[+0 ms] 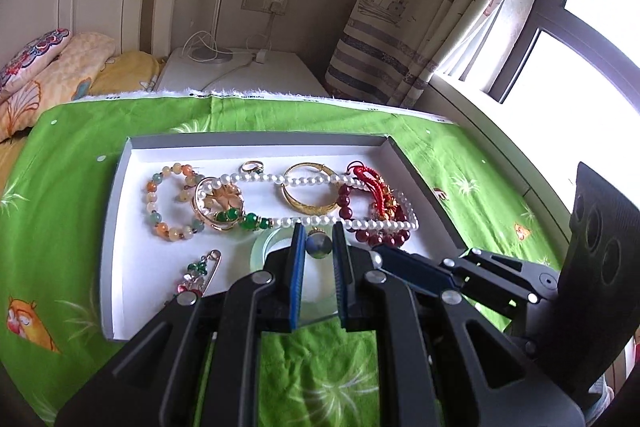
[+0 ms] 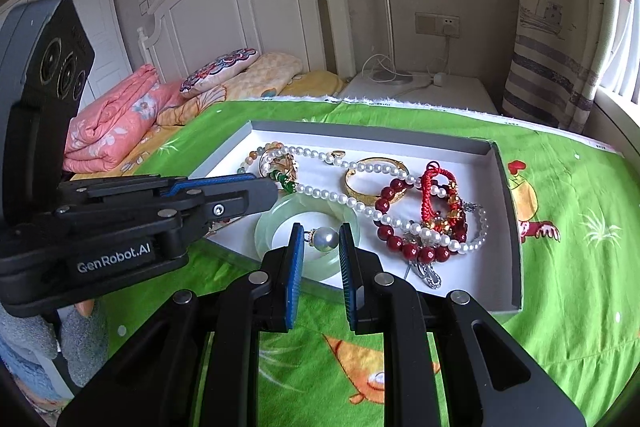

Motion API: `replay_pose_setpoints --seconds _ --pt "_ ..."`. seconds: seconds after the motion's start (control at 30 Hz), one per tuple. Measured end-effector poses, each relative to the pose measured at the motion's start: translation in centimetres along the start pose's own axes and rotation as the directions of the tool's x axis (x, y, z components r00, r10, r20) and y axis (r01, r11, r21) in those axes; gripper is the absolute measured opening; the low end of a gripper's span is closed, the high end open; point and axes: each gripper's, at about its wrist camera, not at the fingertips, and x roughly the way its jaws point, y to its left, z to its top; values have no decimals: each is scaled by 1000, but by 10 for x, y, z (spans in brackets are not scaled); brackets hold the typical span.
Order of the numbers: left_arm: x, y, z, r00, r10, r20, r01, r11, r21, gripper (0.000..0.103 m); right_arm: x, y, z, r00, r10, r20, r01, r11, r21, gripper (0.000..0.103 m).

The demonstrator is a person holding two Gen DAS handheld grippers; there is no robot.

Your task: Organize jewelry

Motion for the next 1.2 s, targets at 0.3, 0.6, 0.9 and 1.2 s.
replay_pose_setpoints --seconds 0.3,0.6,0.9,1.2 --pt "15 6 2 1000 -9 -12 9 1000 -21 13 21 13 4 1000 8 -24 -10 999 -44 17" --pt "1 7 1 998 12 67 -10 999 -36 44 20 9 4 1000 19 -11 -20 1000 -17 22" --pt "-41 16 -11 960 149 236 -135 988 -76 94 0 -21 -3 998 23 52 -29 992 122 43" --pt "-83 13 -31 880 367 300 -352 930 -108 101 -43 -44 -26 989 13 150 -54 960 274 75"
